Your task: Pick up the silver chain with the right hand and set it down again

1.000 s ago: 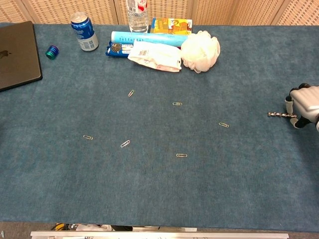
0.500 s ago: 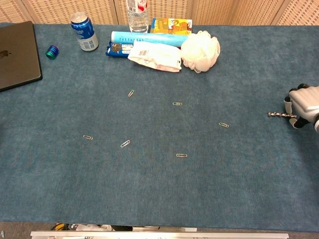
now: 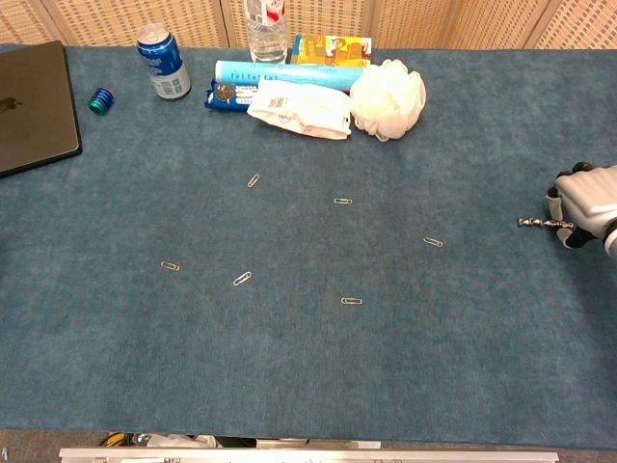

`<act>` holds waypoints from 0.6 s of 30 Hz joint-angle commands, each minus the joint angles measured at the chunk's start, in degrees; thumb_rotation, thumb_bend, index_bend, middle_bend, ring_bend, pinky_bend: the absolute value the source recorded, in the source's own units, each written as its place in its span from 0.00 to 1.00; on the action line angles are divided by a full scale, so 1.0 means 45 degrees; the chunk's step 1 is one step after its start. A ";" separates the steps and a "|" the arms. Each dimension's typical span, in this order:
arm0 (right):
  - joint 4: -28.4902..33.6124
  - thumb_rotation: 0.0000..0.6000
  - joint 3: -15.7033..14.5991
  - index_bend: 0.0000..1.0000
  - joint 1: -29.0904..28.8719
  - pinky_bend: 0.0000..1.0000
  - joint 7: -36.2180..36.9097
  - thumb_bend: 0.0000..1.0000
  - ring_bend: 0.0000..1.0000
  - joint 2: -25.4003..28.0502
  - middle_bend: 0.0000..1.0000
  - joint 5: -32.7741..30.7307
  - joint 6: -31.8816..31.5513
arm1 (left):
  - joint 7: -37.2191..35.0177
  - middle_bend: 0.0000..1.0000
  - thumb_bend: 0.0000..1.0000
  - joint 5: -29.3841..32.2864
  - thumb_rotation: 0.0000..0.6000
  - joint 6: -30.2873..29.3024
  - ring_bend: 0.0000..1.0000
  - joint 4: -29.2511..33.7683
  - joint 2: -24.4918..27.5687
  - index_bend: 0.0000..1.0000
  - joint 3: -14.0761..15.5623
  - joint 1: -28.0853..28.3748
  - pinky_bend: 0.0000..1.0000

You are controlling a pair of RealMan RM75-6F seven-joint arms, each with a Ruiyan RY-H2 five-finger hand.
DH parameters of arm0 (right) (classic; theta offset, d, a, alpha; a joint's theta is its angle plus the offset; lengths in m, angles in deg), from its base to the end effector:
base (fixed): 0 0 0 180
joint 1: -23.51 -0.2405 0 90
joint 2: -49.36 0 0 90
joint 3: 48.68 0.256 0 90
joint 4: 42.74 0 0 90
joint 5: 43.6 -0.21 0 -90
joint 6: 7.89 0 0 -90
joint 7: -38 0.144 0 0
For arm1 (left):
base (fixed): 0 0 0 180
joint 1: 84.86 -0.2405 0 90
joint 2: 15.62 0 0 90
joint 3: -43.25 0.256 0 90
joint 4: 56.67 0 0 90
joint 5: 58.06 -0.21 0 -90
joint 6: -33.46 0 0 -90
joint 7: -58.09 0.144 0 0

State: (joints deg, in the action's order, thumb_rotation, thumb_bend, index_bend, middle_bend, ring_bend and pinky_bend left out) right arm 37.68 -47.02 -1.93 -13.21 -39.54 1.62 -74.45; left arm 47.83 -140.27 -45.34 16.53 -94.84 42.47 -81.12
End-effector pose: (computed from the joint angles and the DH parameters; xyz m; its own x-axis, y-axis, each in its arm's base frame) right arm -0.3150 -0.2616 0.0028 0.7372 -0.4367 0.5156 -0.5740 -0.0020 0.8189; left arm -0.3681 0.1673 0.0882 0.2773 0.1340 0.9514 0.9503 0.1074 -0.2921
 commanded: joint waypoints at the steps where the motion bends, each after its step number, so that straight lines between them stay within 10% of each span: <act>1: 0.0014 1.00 0.0005 0.54 0.0002 0.25 -0.0020 0.33 0.10 0.0012 0.24 -0.0009 -0.0020 | -0.0021 0.20 0.11 -0.0001 1.00 0.0002 0.22 -0.0015 -0.0005 0.32 0.0002 -0.0004 0.48; 18: 0.0644 1.00 -0.0006 0.57 0.0122 0.25 0.0070 0.34 0.10 0.0459 0.25 0.0138 -0.0293 | 0.0076 0.20 0.11 0.0033 1.00 0.0112 0.22 -0.0010 -0.0043 0.32 -0.0018 0.0050 0.48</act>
State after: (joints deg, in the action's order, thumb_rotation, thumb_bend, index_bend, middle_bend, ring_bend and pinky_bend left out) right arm 40.33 -47.07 -1.42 -12.95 -37.68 2.11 -75.61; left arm 48.18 -140.13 -44.84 16.48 -95.04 42.39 -80.89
